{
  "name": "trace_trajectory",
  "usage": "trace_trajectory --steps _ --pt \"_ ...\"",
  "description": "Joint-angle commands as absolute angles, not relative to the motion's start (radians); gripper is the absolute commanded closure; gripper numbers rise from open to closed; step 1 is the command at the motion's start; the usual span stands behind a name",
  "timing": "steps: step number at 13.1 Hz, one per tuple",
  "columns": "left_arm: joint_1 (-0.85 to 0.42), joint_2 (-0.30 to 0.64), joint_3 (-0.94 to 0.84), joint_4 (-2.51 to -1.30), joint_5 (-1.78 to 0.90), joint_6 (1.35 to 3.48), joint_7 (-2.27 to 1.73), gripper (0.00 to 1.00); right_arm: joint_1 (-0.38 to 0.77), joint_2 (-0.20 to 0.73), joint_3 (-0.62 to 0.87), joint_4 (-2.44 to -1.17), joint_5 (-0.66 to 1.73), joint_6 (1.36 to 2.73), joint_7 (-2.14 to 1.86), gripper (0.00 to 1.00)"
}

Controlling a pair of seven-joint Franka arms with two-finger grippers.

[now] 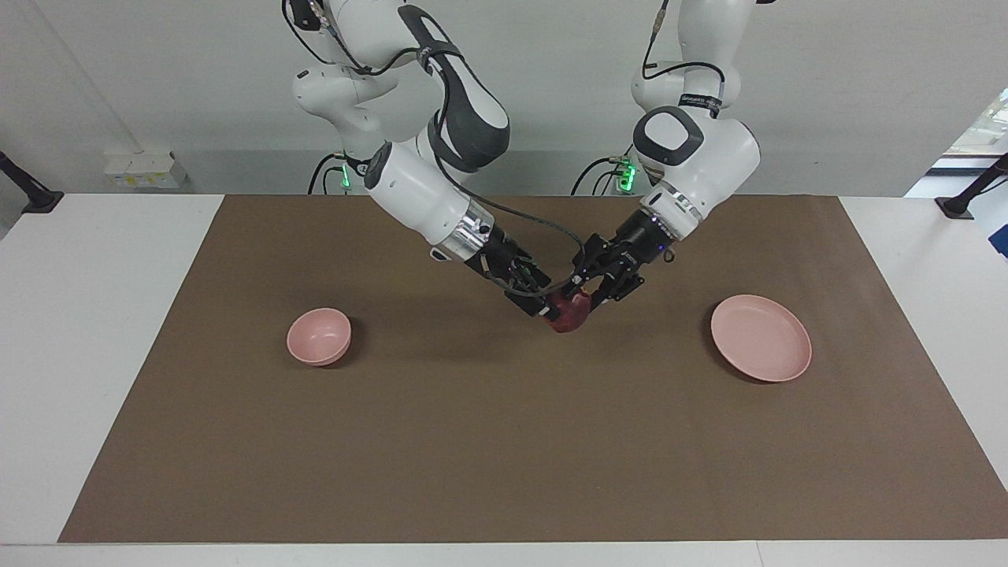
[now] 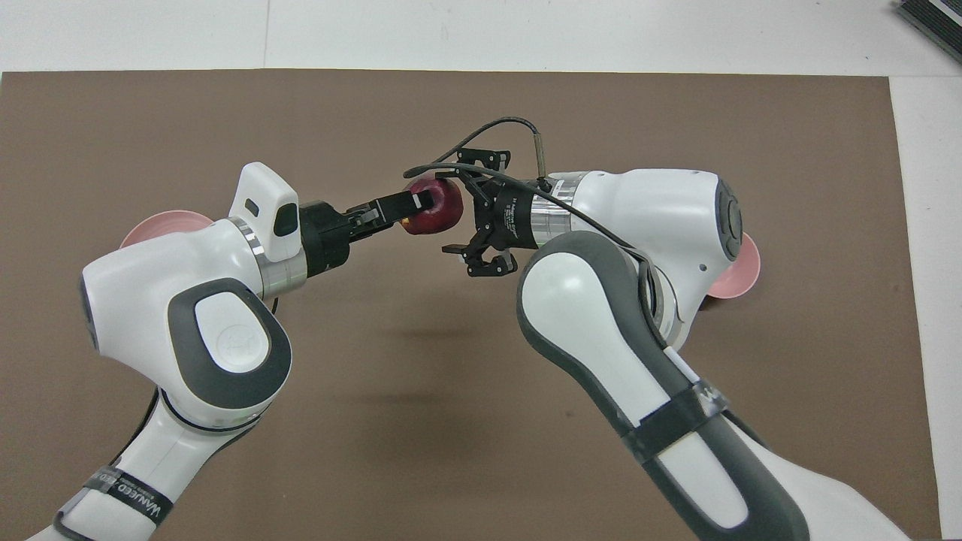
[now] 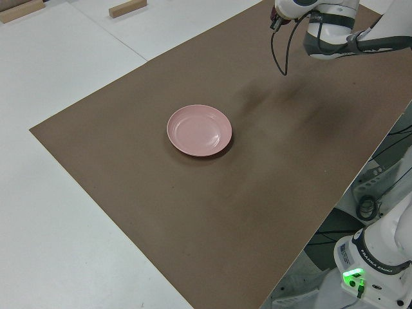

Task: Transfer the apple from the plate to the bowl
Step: 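Carry the apple toward the right gripper while the right gripper grasps it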

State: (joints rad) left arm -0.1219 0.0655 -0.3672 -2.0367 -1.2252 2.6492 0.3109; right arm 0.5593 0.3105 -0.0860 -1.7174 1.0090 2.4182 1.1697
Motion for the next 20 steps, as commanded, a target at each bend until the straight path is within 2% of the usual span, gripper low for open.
trace_trajectory --steps 1,4,5,6,7,14,15,16,18,19,20 --pt "-0.126 0.063 -0.399 -2.026 -1.249 2.657 0.302 1.0 0.56 0.316 -0.084 -1.71 1.011 2.437 1.146 0.0" --pt "-0.129 0.061 -0.402 -2.026 -1.247 2.643 0.296 1.0 0.561 0.316 -0.086 -1.71 1.011 2.439 1.128 0.0" --pt "-0.133 0.06 -0.402 -2.028 -1.247 2.643 0.296 1.0 0.561 0.316 -0.086 -1.713 1.011 2.438 1.105 0.03" --pt "-0.133 0.06 -0.402 -2.028 -1.247 2.635 0.296 1.0 0.558 0.316 -0.086 -1.716 1.012 2.434 1.068 0.72" --pt "-0.133 0.06 -0.402 -2.028 -1.247 2.634 0.296 1.0 0.552 0.316 -0.086 -1.715 1.015 2.424 1.062 1.0" --pt "-0.129 0.058 -0.4 -2.028 -1.247 2.632 0.298 0.99 0.538 0.295 -0.101 -1.71 0.954 2.392 1.049 1.0" --pt "-0.127 0.058 -0.4 -2.028 -1.247 2.631 0.298 0.84 0.537 0.287 -0.101 -1.71 0.918 2.391 1.051 1.0" --pt "-0.126 0.058 -0.4 -2.028 -1.247 2.631 0.298 0.75 0.52 0.275 -0.101 -1.712 0.884 2.39 1.048 1.0" --pt "-0.123 0.06 -0.4 -2.028 -1.246 2.631 0.301 0.06 0.512 0.259 -0.101 -1.713 0.772 2.376 1.045 1.0" --pt "-0.121 0.06 -0.4 -2.028 -1.246 2.631 0.301 0.0 0.5 0.253 -0.101 -1.715 0.729 2.364 1.04 1.0" --pt "-0.121 0.06 -0.4 -2.028 -1.246 2.632 0.299 0.0 0.492 0.244 -0.101 -1.717 0.703 2.349 1.02 1.0"
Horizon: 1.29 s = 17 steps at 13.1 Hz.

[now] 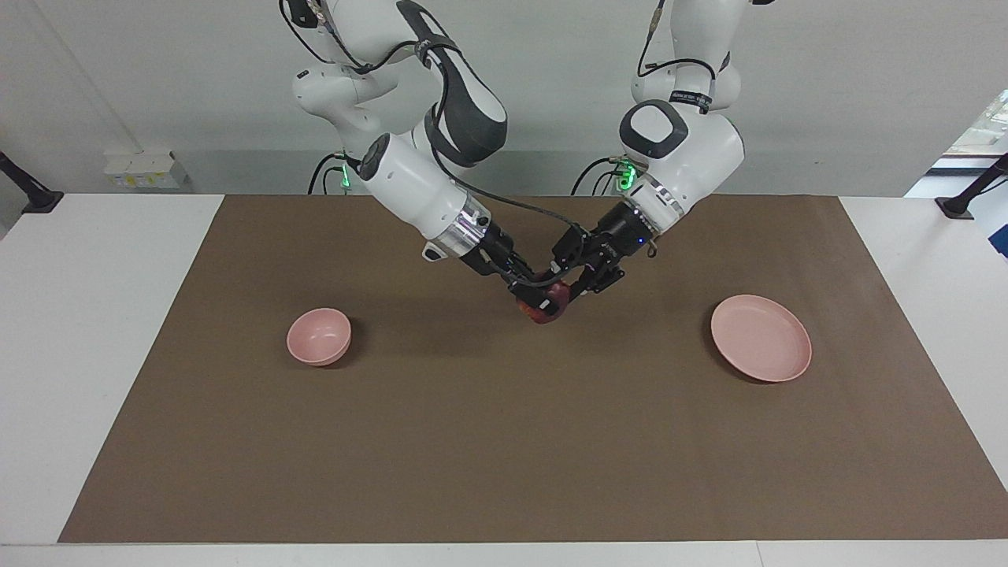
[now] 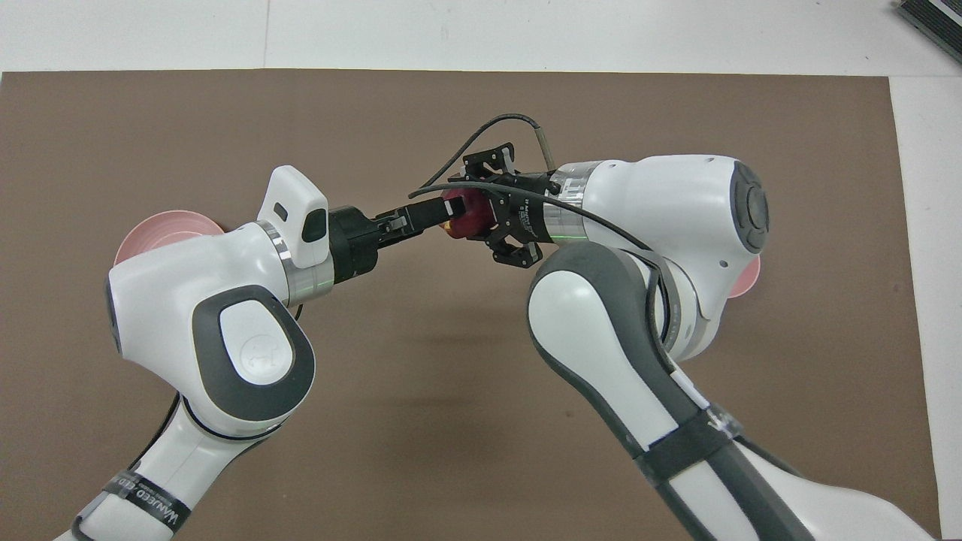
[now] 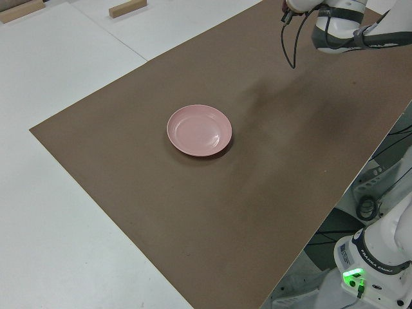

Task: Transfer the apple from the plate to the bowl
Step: 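Open the left gripper while the right gripper carries the apple to the bowl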

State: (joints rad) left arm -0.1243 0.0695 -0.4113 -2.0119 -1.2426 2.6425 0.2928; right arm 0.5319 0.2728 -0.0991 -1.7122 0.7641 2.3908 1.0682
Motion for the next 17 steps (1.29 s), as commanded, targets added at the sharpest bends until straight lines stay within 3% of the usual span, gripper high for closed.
trace_trajectory --steps 1,6,10,13,15,17 --pt "-0.121 0.06 -0.4 -2.028 -1.244 2.632 0.298 0.0 0.485 0.241 -0.101 -1.717 0.687 2.324 0.988 1.0" --pt "-0.103 0.06 -0.39 -2.039 -1.236 2.645 0.298 0.0 0.405 0.201 -0.101 -1.718 0.491 2.172 0.812 1.0" --pt "-0.072 0.057 -0.39 -2.043 -1.229 2.634 0.293 0.0 0.269 0.176 -0.101 -1.726 0.342 2.001 0.504 1.0" --pt "-0.06 0.049 -0.387 -2.068 -1.198 2.634 0.291 0.0 0.146 0.178 -0.1 -1.759 0.208 1.991 0.258 1.0" --pt "-0.035 0.054 -0.387 -2.068 -1.036 2.628 0.29 0.0 0.069 0.178 -0.1 -1.827 0.123 1.999 0.1 1.0" --pt "-0.003 0.058 -0.387 -2.063 -0.925 2.583 0.255 0.0 0.051 0.19 -0.1 -1.862 0.078 2.028 0.071 1.0"
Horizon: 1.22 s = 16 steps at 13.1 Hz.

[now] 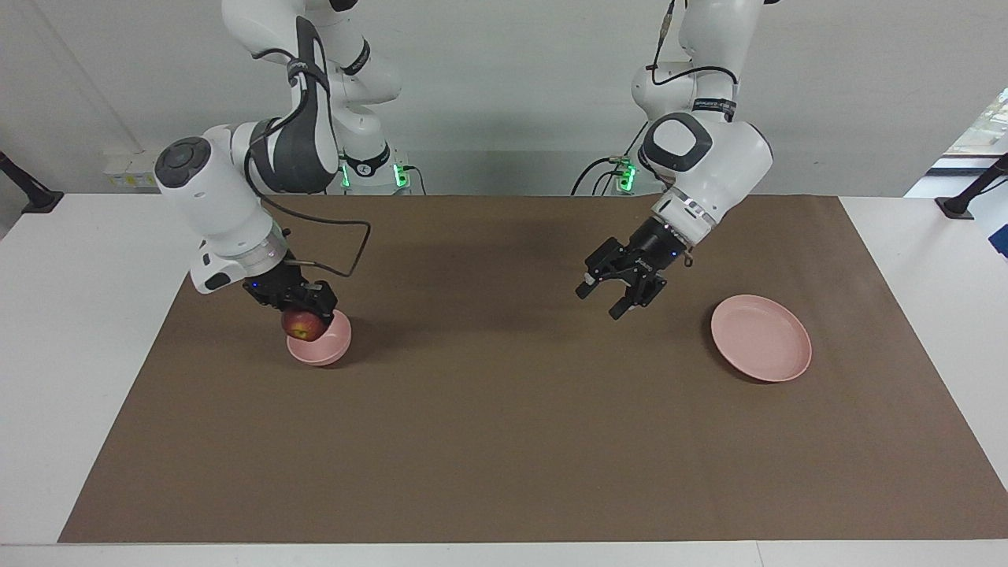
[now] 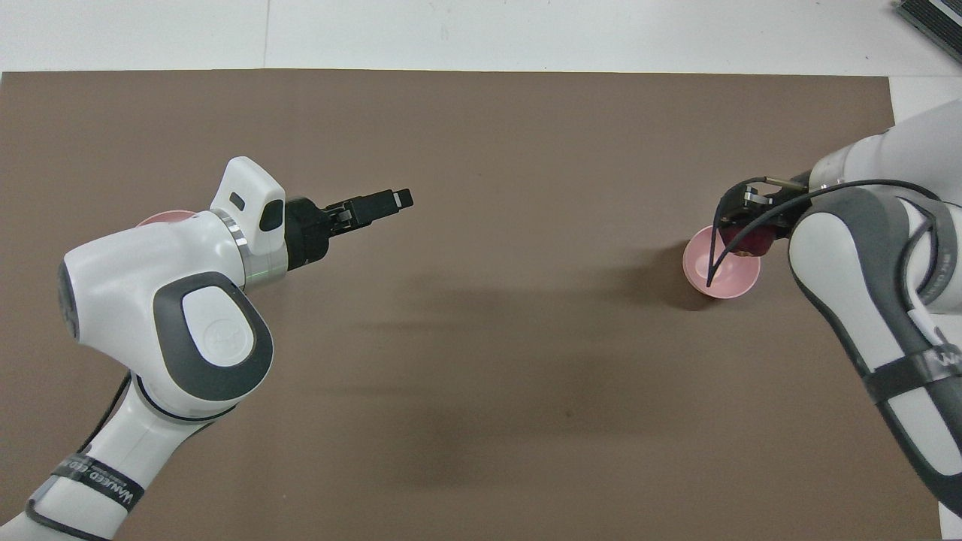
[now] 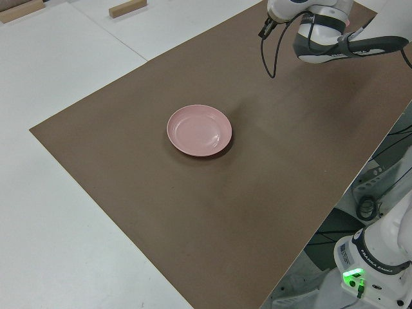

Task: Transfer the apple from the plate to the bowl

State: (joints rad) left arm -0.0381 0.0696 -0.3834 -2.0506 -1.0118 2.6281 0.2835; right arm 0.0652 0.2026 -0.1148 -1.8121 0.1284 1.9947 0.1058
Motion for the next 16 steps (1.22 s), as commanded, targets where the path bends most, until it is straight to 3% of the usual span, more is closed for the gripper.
trace_trajectory --steps 1,6,10,14,16 --pt "0.021 0.06 -0.387 -2.063 -0.86 2.56 0.236 0.0 0.049 0.193 -0.1 -1.884 0.065 2.057 0.069 1.0" --pt "0.103 0.074 -0.387 -2.017 -0.329 2.39 0.066 0.0 0.054 0.204 -0.098 -1.937 0.064 2.088 0.068 1.0" --pt "0.127 0.092 -0.387 -1.929 -0.056 2.228 -0.023 0.0 0.063 0.221 -0.097 -1.97 0.064 2.138 0.075 0.97" --pt "0.16 0.104 -0.388 -1.858 -0.052 2.123 -0.015 0.0 0.063 0.261 -0.097 -1.97 0.083 2.16 0.084 0.78" --pt "0.155 0.104 -0.388 -1.859 -0.052 2.118 -0.015 0.0 0.063 0.275 -0.095 -1.97 0.084 2.16 0.094 0.51"
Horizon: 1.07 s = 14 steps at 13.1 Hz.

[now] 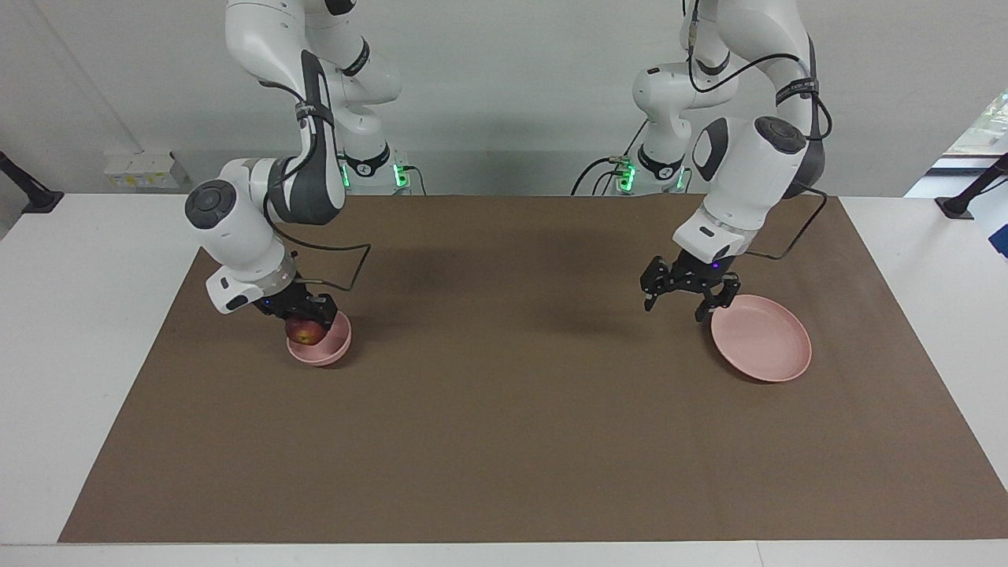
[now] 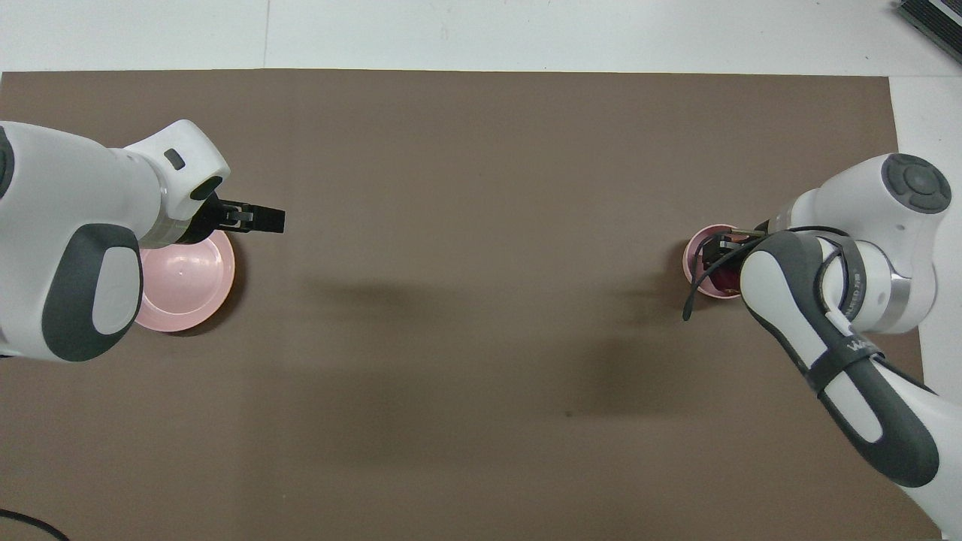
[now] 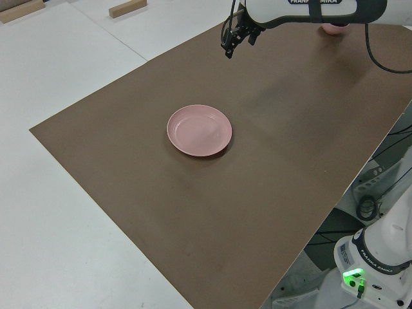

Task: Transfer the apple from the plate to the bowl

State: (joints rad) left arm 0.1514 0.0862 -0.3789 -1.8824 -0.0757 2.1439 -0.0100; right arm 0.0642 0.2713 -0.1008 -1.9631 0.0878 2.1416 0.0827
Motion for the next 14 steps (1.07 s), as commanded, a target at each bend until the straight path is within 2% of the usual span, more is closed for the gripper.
trace_trajectory --steps 1,3,7,11,14 --pt "0.156 0.104 -0.388 -1.859 -0.052 2.118 -0.015 0.0 0.064 0.275 -0.095 -1.97 0.086 2.16 0.1 0.3" --pt "0.15 0.104 -0.388 -1.859 -0.052 2.12 -0.015 0.0 0.064 0.276 -0.095 -1.962 0.086 2.154 0.106 0.0" --pt "0.161 0.092 -0.388 -1.858 -0.052 2.093 -0.015 0.0 0.089 0.252 -0.086 -1.889 0.086 2.08 0.162 0.0" --pt "0.158 0.094 -0.388 -1.818 -0.051 2.037 -0.018 0.0 0.097 0.177 -0.087 -1.806 0.028 1.979 0.184 0.0" --pt "0.16 0.101 -0.387 -1.755 -0.046 1.955 -0.021 0.0 0.097 0.091 -0.084 -1.795 -0.021 1.91 0.167 0.0"
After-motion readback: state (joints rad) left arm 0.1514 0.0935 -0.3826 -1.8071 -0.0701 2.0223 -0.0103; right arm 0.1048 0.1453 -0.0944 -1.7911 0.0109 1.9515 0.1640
